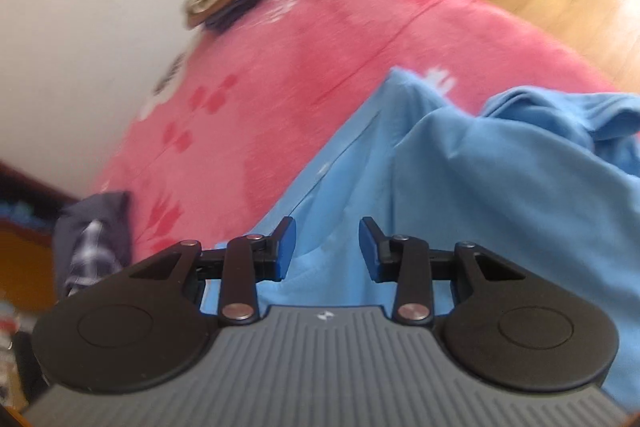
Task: Fold clothes
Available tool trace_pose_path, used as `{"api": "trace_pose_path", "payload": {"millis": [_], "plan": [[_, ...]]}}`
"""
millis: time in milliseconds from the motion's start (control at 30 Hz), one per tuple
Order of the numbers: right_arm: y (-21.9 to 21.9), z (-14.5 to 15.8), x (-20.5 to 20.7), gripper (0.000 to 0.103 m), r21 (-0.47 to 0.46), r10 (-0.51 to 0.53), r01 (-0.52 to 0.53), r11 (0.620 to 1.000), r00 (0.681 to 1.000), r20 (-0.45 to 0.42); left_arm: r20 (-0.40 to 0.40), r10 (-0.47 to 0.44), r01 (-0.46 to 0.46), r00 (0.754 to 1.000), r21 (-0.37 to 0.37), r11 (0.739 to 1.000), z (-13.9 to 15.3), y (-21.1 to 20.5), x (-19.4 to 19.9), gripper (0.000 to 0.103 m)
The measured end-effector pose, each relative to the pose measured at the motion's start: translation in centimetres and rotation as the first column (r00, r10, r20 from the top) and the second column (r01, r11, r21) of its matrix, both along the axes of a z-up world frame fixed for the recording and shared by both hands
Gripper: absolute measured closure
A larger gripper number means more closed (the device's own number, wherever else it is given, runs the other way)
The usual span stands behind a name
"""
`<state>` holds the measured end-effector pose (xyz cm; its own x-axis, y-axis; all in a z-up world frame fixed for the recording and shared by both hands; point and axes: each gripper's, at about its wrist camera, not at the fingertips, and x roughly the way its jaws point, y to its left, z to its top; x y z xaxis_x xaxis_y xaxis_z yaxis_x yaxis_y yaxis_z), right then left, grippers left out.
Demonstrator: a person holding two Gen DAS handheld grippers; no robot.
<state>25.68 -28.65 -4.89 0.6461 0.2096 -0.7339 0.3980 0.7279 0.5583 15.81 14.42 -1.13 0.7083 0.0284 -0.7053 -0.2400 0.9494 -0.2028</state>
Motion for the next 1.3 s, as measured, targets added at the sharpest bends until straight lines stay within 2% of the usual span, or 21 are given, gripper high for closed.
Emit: {"api": "trace_pose_path", "payload": {"millis": [200,300,400,500,567,633,700,767,867,967,1033,1100,1133,1233,1300], "plan": [[-0.7,-1.1,-0.9,0.068,-0.004,0.12,-0.121,0.993,0.984,0.13,-0.012,-0.082,0.081,0.997,-0.045,0.996,-2.0,-1.5,0.3,0.039],[0.9,-0.7,-1.7,0.068,-0.012,0.249,-0.252,0.968,0.946,0.208,-0.023,-0.04,0.038,0.999,-0.083,0.996,-3.5,-2.0,0.6,0.043],[3.8,0.2,-2.1,0.068,-0.054,0.387,-0.385,0.921,0.891,0.237,-0.028,-0.003,0.002,1.0,-0.044,0.999,-4.4,-2.2,1.3,0.047],[7.3,1.5,-2.0,0.068,-0.105,0.528,-0.519,0.849,0.814,0.245,-0.006,0.083,-0.084,0.997,-0.03,0.996,-4.7,-1.5,0.9,0.048],[10.9,2.9,-1.3,0.068,-0.19,0.64,-0.612,0.768,0.731,0.234,0.018,0.163,-0.162,0.986,-0.046,0.986,-4.9,-0.6,0.2,0.048],[15.1,4.2,-0.4,0.071,-0.224,0.733,-0.698,0.68,0.643,0.222,0.046,0.247,-0.244,0.968,-0.053,0.968,-5.2,0.5,-0.1,0.048],[19.4,5.2,0.5,0.071,-0.272,0.802,-0.755,0.597,0.562,0.2,0.058,0.256,-0.253,0.965,-0.063,0.965,-5.5,1.5,0.7,0.048],[23.2,5.5,1.9,0.071,-0.33,0.843,-0.777,0.536,0.515,0.157,0.032,0.235,-0.231,0.971,-0.098,0.968,-6.2,2.4,2.2,0.047],[27.9,3.8,5.7,0.074,-0.351,0.855,-0.796,0.493,0.518,0.026,0.022,0.282,-0.278,0.959,-0.116,0.954,-6.7,3.7,3.6,0.047],[31.3,0.9,8.8,0.075,-0.373,0.836,-0.801,0.468,0.538,-0.105,0.033,0.345,-0.34,0.938,-0.116,0.933,-6.9,5.4,4.2,0.047],[33.0,-0.4,10.2,0.076,-0.329,0.835,-0.812,0.483,0.54,-0.105,0.035,0.374,-0.367,0.927,-0.129,0.921,-6.9,6.8,4.4,0.047],[35.9,-0.3,11.1,0.076,-0.322,0.843,-0.816,0.479,0.53,-0.09,0.034,0.406,-0.4,0.913,-0.12,0.909,-6.5,7.8,3.9,0.048],[37.4,-0.2,11.6,0.08,-0.32,0.847,-0.819,0.477,0.525,-0.082,0.03,0.426,-0.42,0.904,-0.109,0.901,-6.2,8.2,3.5,0.048],[41.8,-0.1,13.0,0.083,-0.311,0.858,-0.826,0.47,0.51,-0.059,0.002,0.444,-0.439,0.896,-0.151,0.886,-5.7,9.9,2.8,0.047],[45.5,0.2,13.9,0.085,-0.306,0.869,-0.843,0.441,0.487,-0.087,-0.019,0.452,-0.448,0.892,-0.185,0.875,-5.3,11.1,2.3,0.047]]}}
